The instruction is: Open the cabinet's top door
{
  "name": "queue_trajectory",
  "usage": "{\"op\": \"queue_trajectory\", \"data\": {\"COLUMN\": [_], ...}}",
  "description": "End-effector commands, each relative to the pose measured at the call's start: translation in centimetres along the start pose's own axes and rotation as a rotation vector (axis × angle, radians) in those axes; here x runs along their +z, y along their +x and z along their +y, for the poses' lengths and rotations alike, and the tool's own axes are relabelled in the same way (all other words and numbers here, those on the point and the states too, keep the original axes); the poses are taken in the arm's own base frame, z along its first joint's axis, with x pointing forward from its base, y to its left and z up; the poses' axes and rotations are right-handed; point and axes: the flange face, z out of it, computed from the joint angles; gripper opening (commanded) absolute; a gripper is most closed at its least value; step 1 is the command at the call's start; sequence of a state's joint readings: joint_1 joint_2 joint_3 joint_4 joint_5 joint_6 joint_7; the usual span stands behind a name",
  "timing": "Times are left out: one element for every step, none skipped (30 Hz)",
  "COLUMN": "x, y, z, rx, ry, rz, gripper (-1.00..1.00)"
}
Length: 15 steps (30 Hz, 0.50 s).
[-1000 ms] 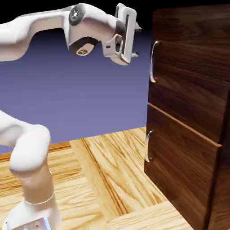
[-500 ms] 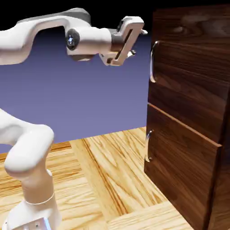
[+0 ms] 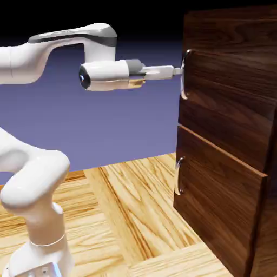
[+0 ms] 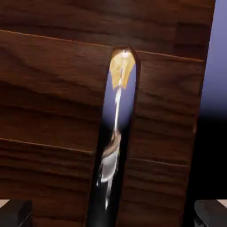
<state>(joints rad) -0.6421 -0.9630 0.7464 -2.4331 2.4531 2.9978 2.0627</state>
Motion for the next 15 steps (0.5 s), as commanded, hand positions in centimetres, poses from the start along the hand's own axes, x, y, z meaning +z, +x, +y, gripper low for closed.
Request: {"op": "queue_trajectory", "data": {"x": [0.0,1.0,2.0,3.0,3.9,5.0,5.0,5.0,5.0,4.5,3.9,3.3,2.7,2.0,1.4], "y": [0.0,0.0,0.0,0.0,0.0,0.0,0.0,0.0,0.0,-0.2,-0.3,-0.5,-0.7,-1.0,-1.2], "z": [0.0,0.1,0.1,0.1,0.1,0.0,0.0,0.0,0.0,-0.1,-0.3,-0.5,-0.7,-1.0,-1.2], "rx": [0.0,-0.002,-0.003,-0.003,-0.002,0.0,0.0,0.0,0.0,0.0,0.0,0.0,0.0,0.0,0.0], "ry": [0.0,0.001,0.001,0.001,0.001,0.0,0.0,0.0,0.0,-0.01,-0.021,-0.033,-0.047,-0.06,-0.073], "rz": [0.0,0.0,0.0,0.0,0.0,0.0,0.0,0.0,0.0,0.01,0.021,0.033,0.047,0.06,0.073], "gripper": [1.0,1.0,1.0,1.0,1.0,1.0,1.0,-1.0,-1.0,-1.0,-1.0,-1.0,-1.0,-1.0,-1.0]}}
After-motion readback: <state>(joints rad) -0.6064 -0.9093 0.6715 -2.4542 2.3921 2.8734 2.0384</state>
